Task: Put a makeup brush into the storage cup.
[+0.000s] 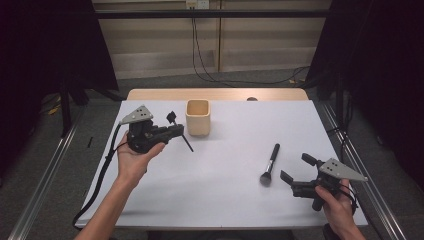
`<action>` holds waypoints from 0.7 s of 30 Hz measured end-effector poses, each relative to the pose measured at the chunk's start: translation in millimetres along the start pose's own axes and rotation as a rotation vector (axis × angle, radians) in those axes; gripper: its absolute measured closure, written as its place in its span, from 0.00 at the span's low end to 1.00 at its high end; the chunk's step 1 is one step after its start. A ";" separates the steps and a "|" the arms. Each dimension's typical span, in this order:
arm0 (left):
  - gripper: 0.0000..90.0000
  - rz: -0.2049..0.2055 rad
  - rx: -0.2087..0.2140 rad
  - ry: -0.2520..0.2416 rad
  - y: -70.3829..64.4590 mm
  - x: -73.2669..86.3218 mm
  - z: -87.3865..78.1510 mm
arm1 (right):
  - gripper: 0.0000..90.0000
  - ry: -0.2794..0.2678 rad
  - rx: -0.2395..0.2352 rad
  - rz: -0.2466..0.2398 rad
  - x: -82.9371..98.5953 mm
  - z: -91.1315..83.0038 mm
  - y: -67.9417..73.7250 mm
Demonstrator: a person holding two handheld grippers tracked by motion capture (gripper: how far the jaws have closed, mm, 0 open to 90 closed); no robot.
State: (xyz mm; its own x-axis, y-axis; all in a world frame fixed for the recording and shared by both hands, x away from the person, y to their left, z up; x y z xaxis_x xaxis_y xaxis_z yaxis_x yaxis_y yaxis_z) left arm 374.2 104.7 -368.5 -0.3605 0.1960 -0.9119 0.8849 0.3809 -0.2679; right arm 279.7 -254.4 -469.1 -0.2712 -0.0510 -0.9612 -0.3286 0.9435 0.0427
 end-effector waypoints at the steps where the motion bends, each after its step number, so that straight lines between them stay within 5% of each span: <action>1: 0.95 0.004 -0.003 -0.004 1.0 -3.7 0.8 | 0.00 0.002 -0.002 0.000 0.6 0.5 0.2; 5: 0.95 0.006 -0.021 0.001 10.3 -14.9 3.4 | 0.00 -0.002 -0.005 0.003 0.8 0.7 1.8; 8: 0.95 -0.035 -0.017 -0.012 17.7 -21.5 6.2 | 0.00 -0.005 -0.004 0.019 0.8 0.9 0.9; 10: 0.95 -0.009 -0.039 -0.006 19.5 -25.1 8.4 | 0.00 -0.009 0.003 0.013 0.8 0.9 0.2; 21: 0.95 0.004 -0.062 -0.008 43.7 -45.7 17.7 | 0.00 -0.005 -0.003 0.006 1.3 1.2 1.7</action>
State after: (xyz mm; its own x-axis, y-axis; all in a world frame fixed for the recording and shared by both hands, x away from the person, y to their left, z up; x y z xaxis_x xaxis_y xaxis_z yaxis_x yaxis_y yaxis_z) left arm 434.6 96.4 -344.0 -0.3547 0.1905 -0.9154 0.8661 0.4358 -0.2449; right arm 279.8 -252.5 -470.6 -0.2684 -0.0432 -0.9623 -0.3300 0.9427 0.0497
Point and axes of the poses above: each handheld gripper's, and its own axes: z roughly forward along the jaws, x roughly out of its underside, y roughly to its left, the point moved 8 cm from there along z, roughly forward along the jaws, and after that the axes turned 12 degrees about x, right-handed, at the moved point
